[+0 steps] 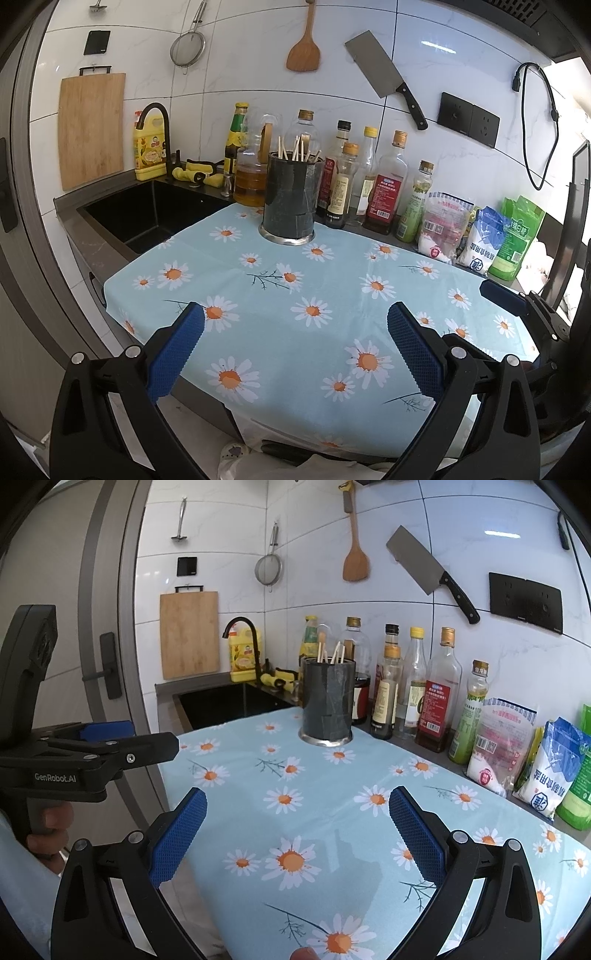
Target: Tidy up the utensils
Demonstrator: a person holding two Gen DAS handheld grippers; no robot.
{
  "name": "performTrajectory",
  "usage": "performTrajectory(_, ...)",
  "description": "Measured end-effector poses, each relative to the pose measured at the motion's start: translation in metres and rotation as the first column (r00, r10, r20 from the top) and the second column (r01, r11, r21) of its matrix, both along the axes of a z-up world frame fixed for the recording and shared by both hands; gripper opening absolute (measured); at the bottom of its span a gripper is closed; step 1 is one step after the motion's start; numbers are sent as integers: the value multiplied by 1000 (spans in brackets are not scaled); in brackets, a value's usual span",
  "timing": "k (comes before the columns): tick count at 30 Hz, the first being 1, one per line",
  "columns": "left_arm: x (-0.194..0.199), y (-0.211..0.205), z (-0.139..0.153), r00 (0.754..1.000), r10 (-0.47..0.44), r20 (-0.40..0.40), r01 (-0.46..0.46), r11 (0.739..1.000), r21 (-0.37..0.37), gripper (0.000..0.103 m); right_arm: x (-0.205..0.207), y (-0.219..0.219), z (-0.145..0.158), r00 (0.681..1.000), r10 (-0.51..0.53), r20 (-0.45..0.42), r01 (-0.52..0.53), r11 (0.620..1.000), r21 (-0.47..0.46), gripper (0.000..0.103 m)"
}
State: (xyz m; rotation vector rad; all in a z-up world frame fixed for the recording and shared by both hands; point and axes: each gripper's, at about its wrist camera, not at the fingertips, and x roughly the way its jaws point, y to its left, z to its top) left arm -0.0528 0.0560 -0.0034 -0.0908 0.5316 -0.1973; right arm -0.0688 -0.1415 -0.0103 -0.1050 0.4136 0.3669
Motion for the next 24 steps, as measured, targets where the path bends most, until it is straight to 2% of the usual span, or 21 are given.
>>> performTrajectory(24,5,-1,-4,999,-25,-30,25,1000,-14,97,2,0,1,1000,4,-7,-4,1000,3,95)
